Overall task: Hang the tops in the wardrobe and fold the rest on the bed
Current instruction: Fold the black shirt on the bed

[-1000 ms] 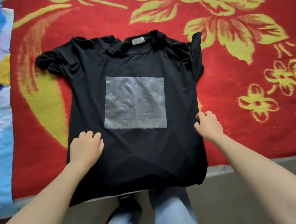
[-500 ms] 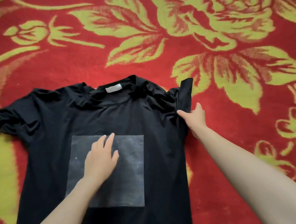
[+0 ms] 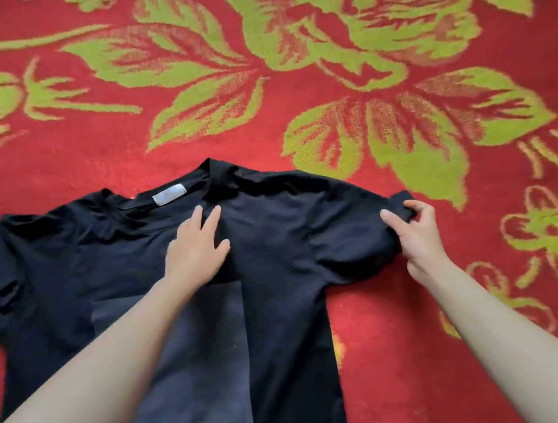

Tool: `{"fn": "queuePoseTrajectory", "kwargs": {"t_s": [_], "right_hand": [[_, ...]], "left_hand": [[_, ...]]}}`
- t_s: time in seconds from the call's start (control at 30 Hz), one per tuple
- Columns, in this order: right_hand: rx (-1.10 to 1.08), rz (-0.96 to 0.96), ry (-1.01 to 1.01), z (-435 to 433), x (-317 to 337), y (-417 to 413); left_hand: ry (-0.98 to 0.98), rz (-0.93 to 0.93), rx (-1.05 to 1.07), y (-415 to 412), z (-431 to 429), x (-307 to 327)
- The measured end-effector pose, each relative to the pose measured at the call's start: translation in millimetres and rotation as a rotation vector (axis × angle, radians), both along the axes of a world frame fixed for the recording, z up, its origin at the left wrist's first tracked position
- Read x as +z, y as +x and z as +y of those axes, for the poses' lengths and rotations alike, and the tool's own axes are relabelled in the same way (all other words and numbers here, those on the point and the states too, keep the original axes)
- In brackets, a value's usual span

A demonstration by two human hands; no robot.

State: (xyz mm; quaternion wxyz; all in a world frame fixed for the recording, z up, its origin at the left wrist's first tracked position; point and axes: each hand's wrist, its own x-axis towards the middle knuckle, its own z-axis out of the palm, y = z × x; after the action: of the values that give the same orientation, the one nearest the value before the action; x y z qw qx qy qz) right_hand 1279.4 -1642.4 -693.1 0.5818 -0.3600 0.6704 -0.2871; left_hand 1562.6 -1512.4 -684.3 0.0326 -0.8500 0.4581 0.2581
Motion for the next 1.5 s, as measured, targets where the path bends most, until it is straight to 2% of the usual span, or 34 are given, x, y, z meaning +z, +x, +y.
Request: {"fn": "queuePoseTrajectory", "kwargs": {"t_s": [0.1, 0.17, 0.3, 0.37, 0.4, 0.53, 0.63, 0.7, 0.77, 0.83, 0.9, 0.93, 1.03, 1.07, 1.1, 1.13, 1.17, 1.23, 1.27, 1.3, 1.33, 1.37, 1.43, 1.5], "right_hand": [[0.143, -0.032, 0.001, -6, 5, -10], [0.220, 0.111, -0.079, -11, 9, -14], [0.043, 0.411, -0.250, -20, 13, -17], [0.028, 0.438, -0.196, -18, 5, -18], [0.029, 0.426, -0.146, -17, 0, -19], [0.093, 0.546, 0.007, -7, -13, -24], [0.134, 0.665, 0.074, 5, -17, -21], [0.152, 0.696, 0.095, 12, -20, -20], [0.105, 0.600, 0.098, 16, -22, -24], [-0.020, 0.419, 0.073, 20, -18, -25], [-0.053, 0.392, -0.030, 24, -5, -20], [0.012, 0.473, -0.115, 26, 4, -12], [0.365, 0.960, -0.562, 39, 46, 38], [0.462, 1.034, -0.741, 48, 56, 60], [0.594, 1.013, -0.858, 61, 66, 84], [0.735, 0.981, -0.931, 73, 68, 105], [0.901, 0.908, -0.898, 87, 69, 122], [1.263, 0.780, -0.607, 111, 63, 146], [1.396, 0.715, -0.403, 121, 56, 149], [1.443, 0.682, -0.292, 131, 51, 148], [1.416, 0.683, -0.319, 138, 45, 142], [1.337, 0.719, -0.422, 144, 40, 133], [1.334, 0.899, -0.430, 151, 24, 116], [1.354, 0.993, -0.403, 152, 7, 98]], "left_hand": [[-0.005, -0.042, -0.036, 7, -18, -3], [-0.071, -0.005, 0.017, 15, -30, -6], [-0.286, 0.363, 0.246, 21, -55, -9], [-0.364, 0.520, 0.306, 20, -67, -7], [-0.375, 0.540, 0.308, 21, -73, -5], [-0.283, 0.396, 0.258, 36, -85, -2], [-0.122, 0.097, 0.120, 35, -77, -2], [-0.202, -0.106, -0.055, 22, -62, -5], [-0.326, -0.199, -0.298, 6, -43, -16], [-0.301, -0.230, -0.461, -9, -29, -26], [-0.151, -0.194, -0.463, -20, -21, -27], [-0.083, -0.167, -0.422, -23, -17, -29], [0.098, -0.114, -0.424, -13, -6, -24], [0.114, -0.046, -0.444, -7, -4, -25], [0.076, 0.115, -0.368, -2, -1, -24], [-0.006, 0.353, -0.149, 0, -1, -17], [-0.122, 0.670, 0.207, 1, -1, -5], [-0.330, 1.187, 0.823, 5, -2, 11], [-0.349, 1.306, 0.988, 8, 2, 13], [-0.336, 1.343, 1.031, 10, 7, 18], [-0.308, 1.311, 1.011, 11, 12, 16], [-0.289, 1.236, 0.956, 11, 18, 15], [-0.281, 1.008, 0.831, 13, 30, -1], [-0.293, 0.788, 0.743, 11, 36, -12]]}}
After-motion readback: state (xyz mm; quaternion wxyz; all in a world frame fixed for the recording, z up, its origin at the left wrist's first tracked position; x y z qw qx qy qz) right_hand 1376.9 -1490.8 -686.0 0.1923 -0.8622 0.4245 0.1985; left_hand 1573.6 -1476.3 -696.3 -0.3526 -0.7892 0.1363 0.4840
